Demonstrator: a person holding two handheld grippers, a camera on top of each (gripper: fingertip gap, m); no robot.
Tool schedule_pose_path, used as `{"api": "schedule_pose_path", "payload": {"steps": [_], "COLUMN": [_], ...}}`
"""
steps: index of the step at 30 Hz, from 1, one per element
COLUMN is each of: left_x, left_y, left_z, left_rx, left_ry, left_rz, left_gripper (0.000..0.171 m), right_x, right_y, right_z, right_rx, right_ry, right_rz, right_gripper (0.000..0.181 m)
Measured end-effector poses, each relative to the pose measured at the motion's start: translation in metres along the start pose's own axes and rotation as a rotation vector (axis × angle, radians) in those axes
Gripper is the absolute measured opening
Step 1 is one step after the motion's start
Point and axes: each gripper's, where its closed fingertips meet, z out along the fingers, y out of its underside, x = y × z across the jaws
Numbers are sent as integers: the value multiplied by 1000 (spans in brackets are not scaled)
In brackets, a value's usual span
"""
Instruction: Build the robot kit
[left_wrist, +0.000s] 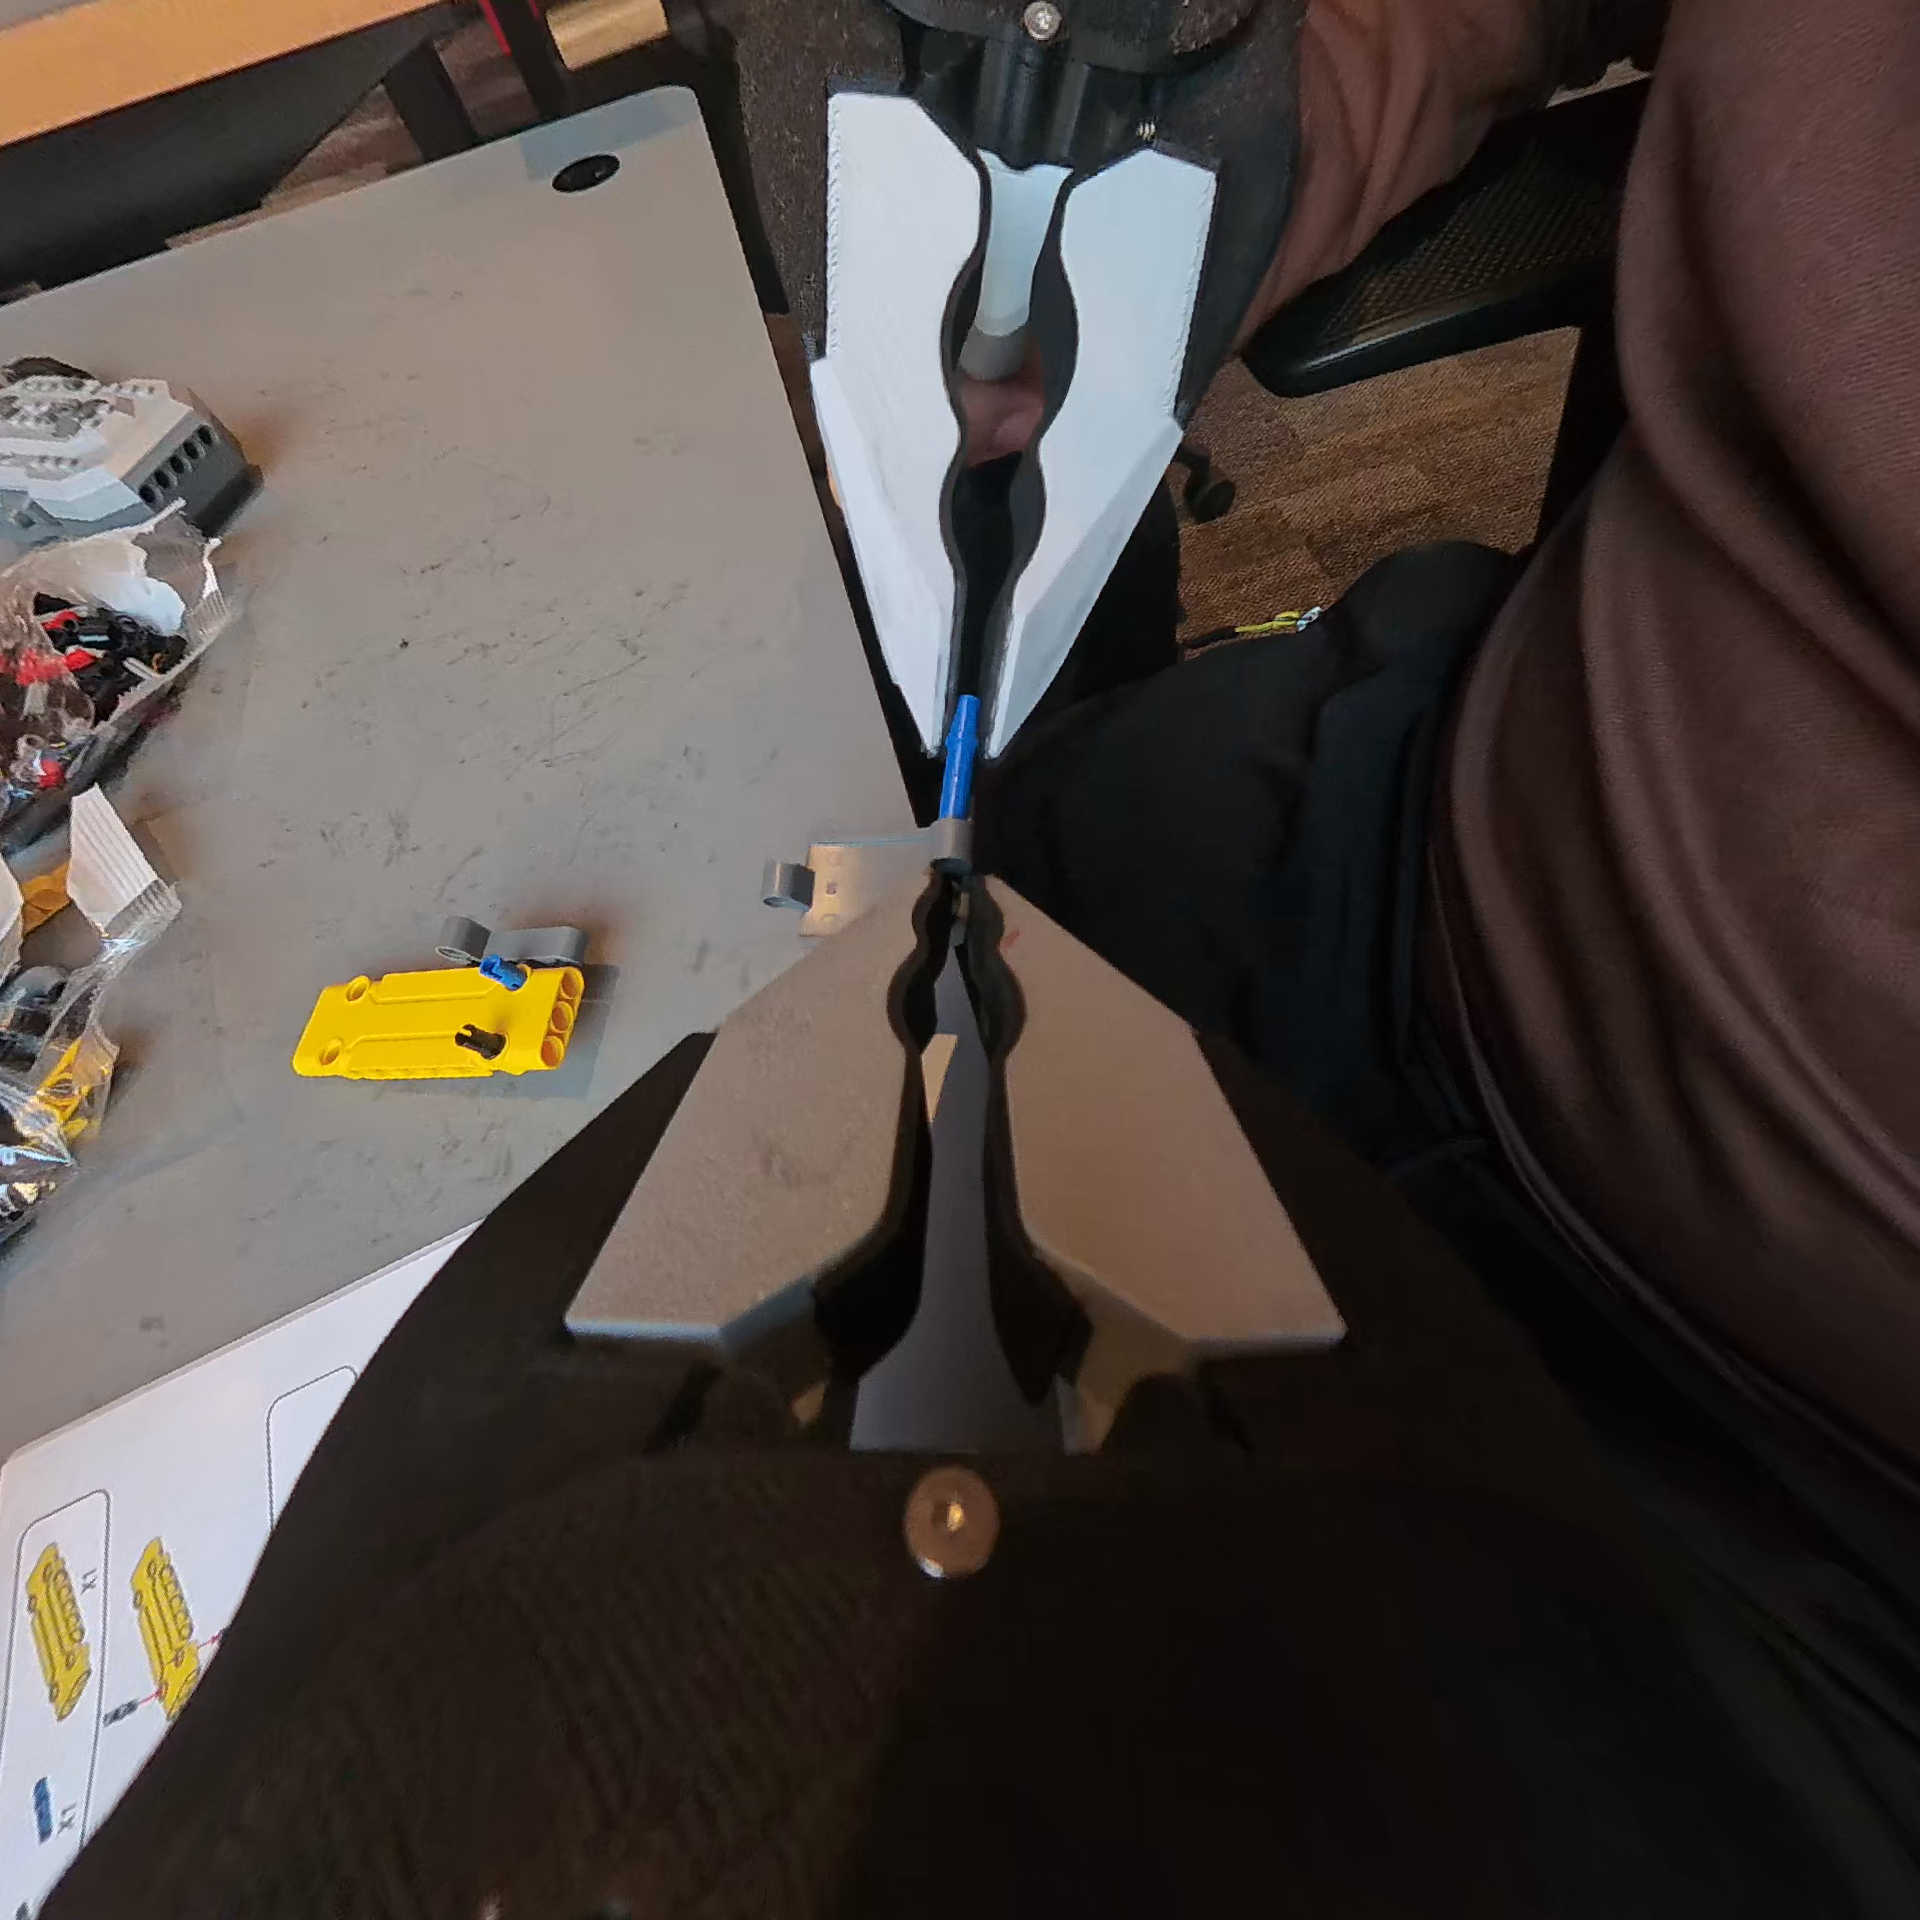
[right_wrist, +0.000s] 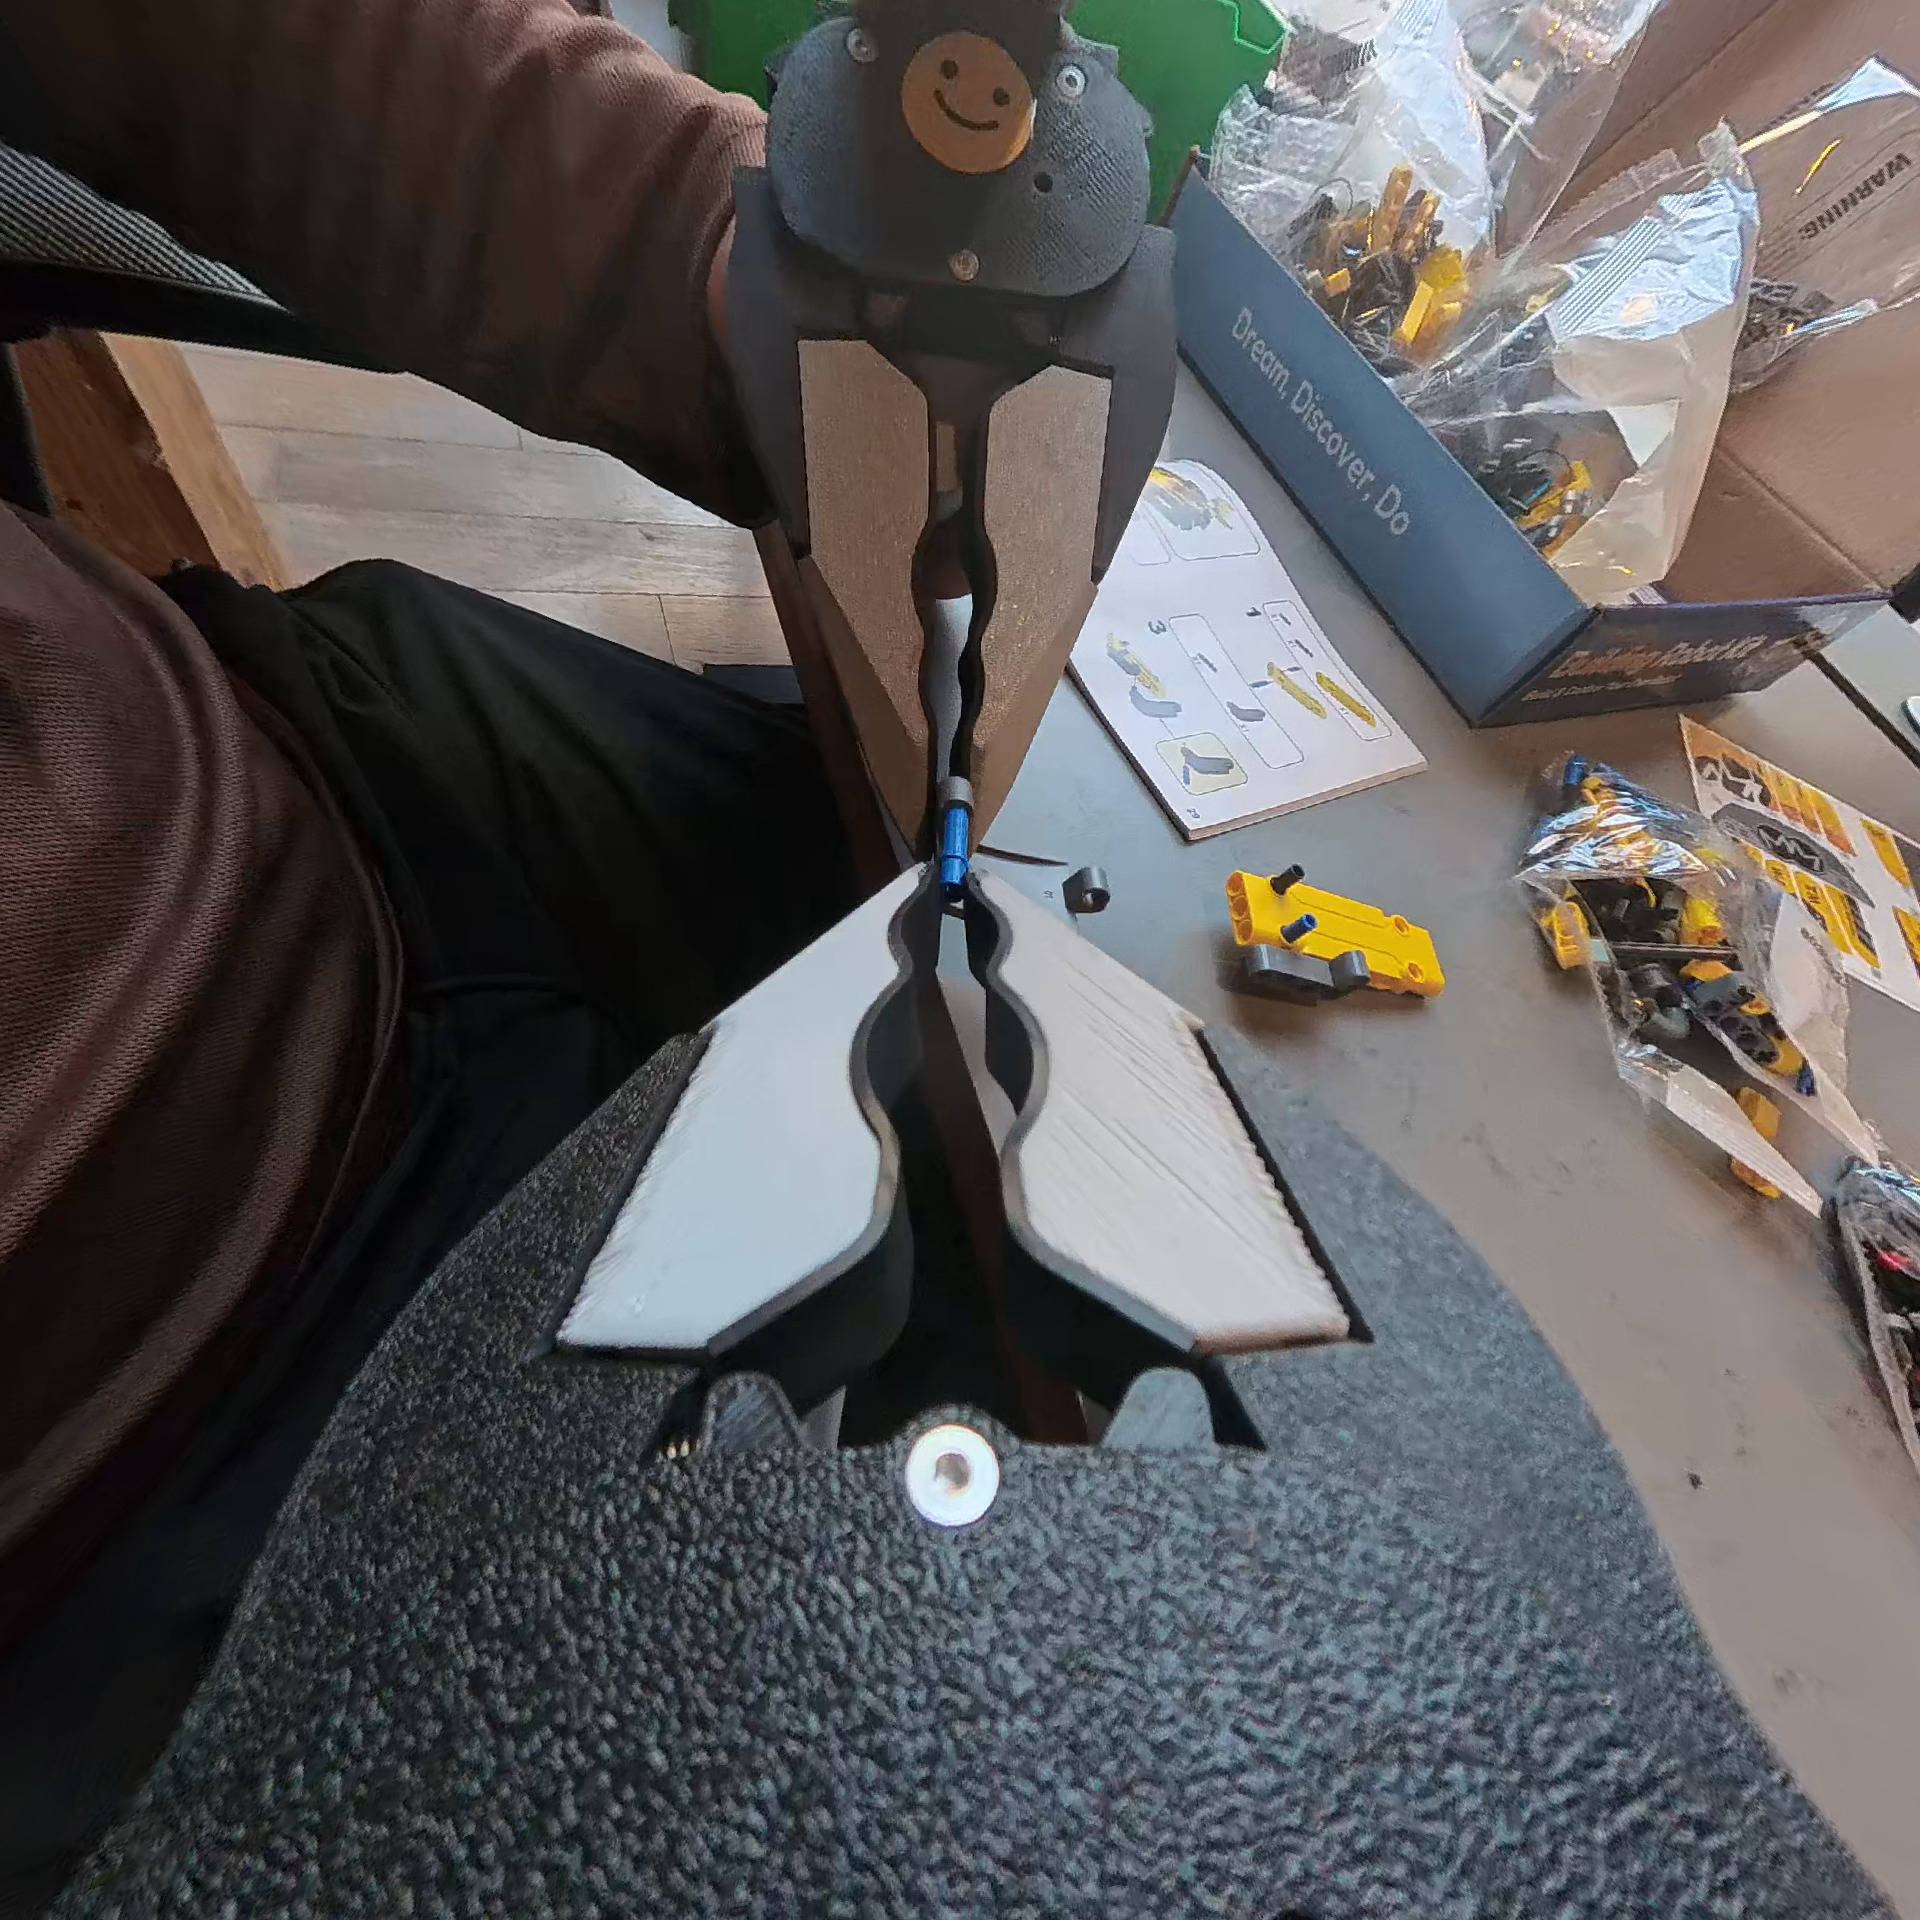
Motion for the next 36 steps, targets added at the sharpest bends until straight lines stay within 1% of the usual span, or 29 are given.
{"api": "schedule_pose_path", "payload": {"steps": [5, 11, 14, 15, 19, 21, 23, 25, 29, 32, 35, 36], "left_x": [-1, -1, -1, -2, -3, -2, 4, 2, -1, -5, -19, -20], "left_y": [4, 20, 31, 33, 33, 34, 30, 29, 31, 32, 35, 36], "left_z": [2, 5, 8, 8, 7, 6, 9, 10, 10, 9, 8, 8], "left_rx": [-32, -137, -211, -218, -216, -211, -197, -192, -207, -208, -218, -217], "left_ry": [-18, -35, -41, -46, -43, -31, 14, -1, -27, -32, -82, -78], "left_rz": [-2, 0, 23, 31, 8, -3, -10, -14, -19, -48, -82, -97], "left_gripper": [0, 0, 0, 0, 0, 0, 0, 0, 0, 0, 1, 1], "right_x": [0, -3, -4, -5, -4, -4, -7, -5, -6, -1, 2, 4], "right_y": [3, 14, 23, 25, 26, 31, 41, 40, 34, 38, 43, 45], "right_z": [2, 11, 18, 19, 21, 24, 30, 29, 26, 26, 25, 25], "right_rx": [0, -30, -70, -71, -47, -64, -111, -117, -93, -137, -163, -171], "right_ry": [-15, -68, -89, -98, -110, -96, -84, -52, -84, -47, -46, -40], "right_rz": [23, 108, 126, 138, 191, 152, 97, 46, 101, 85, 131, 144], "right_gripper": [4, 3, 3, 3, 3, 3, 4, 3, 4, 4, 4, 4]}}
